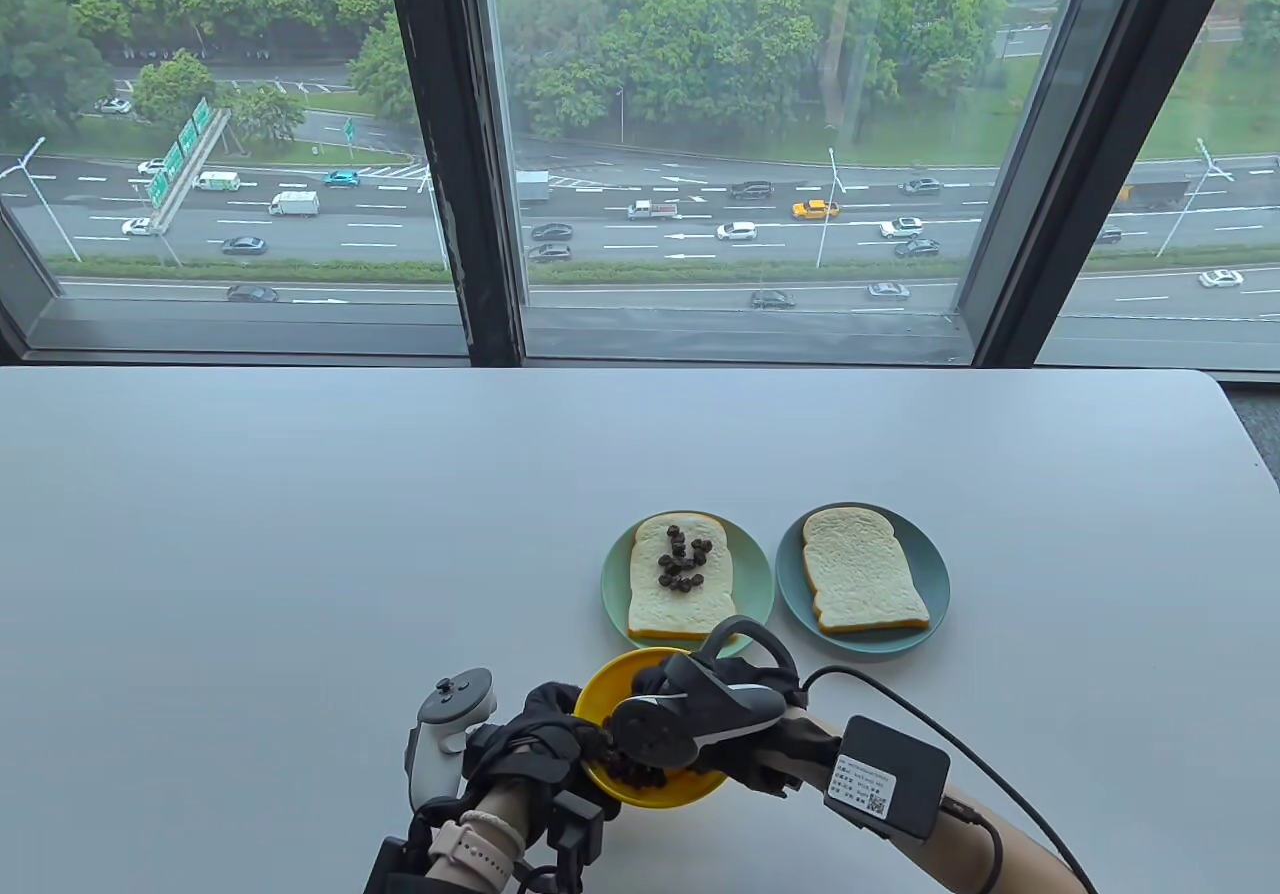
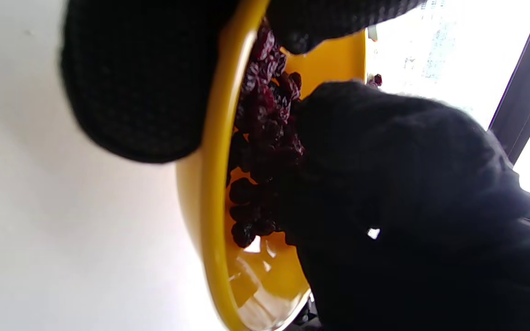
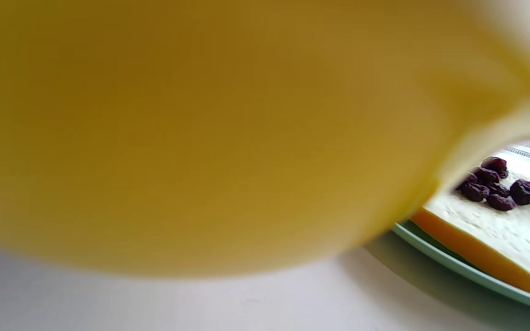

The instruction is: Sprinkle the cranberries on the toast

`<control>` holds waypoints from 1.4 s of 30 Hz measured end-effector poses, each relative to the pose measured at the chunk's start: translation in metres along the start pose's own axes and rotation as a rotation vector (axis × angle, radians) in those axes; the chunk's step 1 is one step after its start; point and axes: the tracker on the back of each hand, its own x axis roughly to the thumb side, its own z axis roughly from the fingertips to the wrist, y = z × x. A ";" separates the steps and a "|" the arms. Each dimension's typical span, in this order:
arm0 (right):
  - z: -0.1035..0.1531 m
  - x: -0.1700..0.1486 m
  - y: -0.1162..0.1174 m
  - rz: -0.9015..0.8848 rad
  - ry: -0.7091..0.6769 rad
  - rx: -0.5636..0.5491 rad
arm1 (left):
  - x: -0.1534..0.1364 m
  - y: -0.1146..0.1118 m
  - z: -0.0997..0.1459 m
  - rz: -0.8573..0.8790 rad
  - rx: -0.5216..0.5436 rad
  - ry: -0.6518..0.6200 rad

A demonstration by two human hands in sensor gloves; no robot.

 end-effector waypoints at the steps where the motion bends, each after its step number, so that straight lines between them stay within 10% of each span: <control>1: 0.001 -0.002 -0.003 -0.018 0.004 -0.010 | 0.000 0.001 0.000 -0.014 0.008 0.006; 11: -0.035 -0.072 -0.023 -0.196 0.290 -0.069 | -0.001 -0.003 -0.001 -0.038 -0.023 0.020; 24: -0.122 -0.129 0.035 -0.156 0.683 0.026 | -0.003 -0.006 -0.001 -0.064 -0.061 0.039; 42: -0.117 -0.133 0.041 -0.086 0.738 0.023 | -0.004 -0.008 -0.003 -0.084 -0.061 0.052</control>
